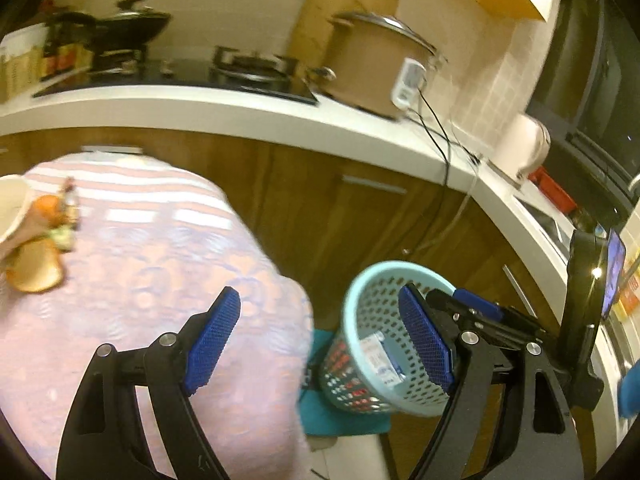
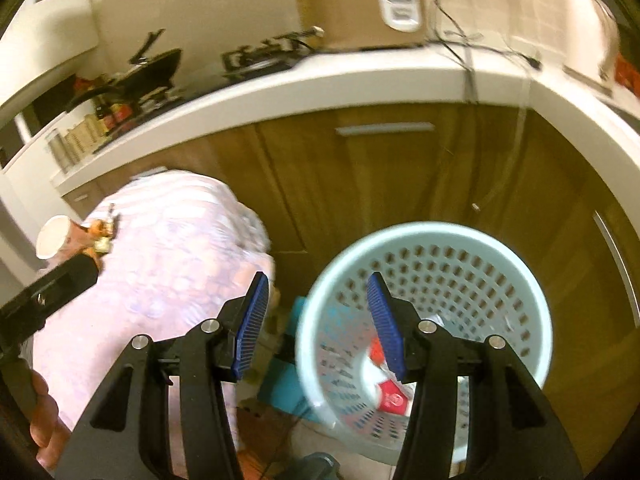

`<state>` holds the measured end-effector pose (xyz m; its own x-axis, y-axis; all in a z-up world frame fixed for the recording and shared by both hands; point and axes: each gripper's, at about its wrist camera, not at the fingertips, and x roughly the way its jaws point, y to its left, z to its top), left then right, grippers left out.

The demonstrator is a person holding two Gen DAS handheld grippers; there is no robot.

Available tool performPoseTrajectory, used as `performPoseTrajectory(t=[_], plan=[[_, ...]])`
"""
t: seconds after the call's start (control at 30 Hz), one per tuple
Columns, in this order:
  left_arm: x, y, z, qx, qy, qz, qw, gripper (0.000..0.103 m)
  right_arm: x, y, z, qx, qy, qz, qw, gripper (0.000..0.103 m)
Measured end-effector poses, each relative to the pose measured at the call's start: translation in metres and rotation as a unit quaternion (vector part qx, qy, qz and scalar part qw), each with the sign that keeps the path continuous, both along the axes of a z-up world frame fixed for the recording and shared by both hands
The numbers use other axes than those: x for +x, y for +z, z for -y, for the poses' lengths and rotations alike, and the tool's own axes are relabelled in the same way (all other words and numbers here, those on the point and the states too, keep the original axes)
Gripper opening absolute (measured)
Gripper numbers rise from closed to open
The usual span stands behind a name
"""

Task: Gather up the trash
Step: 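Return both tools to the table toward the orange cup and wrapper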

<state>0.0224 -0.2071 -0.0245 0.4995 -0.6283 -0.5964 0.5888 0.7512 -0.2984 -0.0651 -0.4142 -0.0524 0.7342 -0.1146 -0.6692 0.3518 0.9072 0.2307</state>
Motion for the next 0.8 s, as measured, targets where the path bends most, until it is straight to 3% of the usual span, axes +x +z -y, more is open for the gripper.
performPoseTrajectory(t=[0.33,0.6,0.8], plan=[[0.006,0.018,-0.106,-0.022,0.103,0.021,0.9942,0.079,0.064,0.035,-0.091,-0.026,0.105,0.045,0.993,0.048],[0.027,0.033,-0.212,-0.034,0.222,0.040,0.9735,0.079,0.121,0.061,-0.192,-0.059,0.205,0.071,0.974,0.044],[0.052,0.023,-0.267,-0.035,0.284,0.013,0.9582,0.078,0.174,0.060,-0.256,-0.074,0.273,0.064,0.957,0.044]])
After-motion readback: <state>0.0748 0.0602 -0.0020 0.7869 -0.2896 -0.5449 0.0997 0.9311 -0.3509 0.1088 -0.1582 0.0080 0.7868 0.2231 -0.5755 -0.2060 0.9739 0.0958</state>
